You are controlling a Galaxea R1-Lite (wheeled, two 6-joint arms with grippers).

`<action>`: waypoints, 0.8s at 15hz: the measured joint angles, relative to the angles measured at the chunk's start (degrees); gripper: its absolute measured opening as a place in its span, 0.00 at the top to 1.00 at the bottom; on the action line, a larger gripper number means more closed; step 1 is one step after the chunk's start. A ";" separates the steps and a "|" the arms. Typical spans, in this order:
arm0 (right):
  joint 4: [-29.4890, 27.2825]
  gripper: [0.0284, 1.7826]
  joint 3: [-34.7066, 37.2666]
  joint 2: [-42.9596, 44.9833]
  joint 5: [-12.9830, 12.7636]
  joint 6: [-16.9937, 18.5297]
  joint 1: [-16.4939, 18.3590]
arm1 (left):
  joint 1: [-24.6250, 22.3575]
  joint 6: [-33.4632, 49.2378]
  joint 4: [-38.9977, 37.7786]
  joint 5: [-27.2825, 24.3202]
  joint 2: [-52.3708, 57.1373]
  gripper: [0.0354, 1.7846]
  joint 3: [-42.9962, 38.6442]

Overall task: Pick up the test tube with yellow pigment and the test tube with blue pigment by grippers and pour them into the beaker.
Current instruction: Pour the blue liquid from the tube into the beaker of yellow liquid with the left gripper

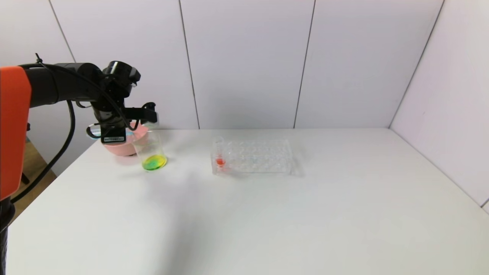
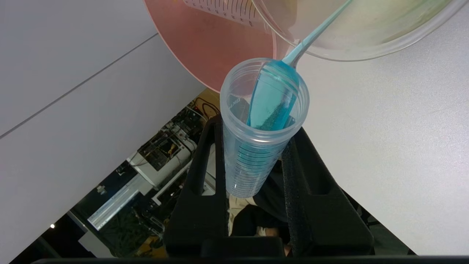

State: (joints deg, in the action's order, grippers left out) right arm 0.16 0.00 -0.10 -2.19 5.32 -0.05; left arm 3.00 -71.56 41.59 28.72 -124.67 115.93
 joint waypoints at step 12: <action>0.00 0.04 0.00 0.00 0.00 0.02 0.00 | 0.16 -0.02 0.00 0.22 -0.09 0.76 0.00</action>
State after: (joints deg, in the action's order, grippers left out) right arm 0.16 0.00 -0.10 -2.19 5.34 -0.05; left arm 3.16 -71.58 41.59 28.94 -124.76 115.93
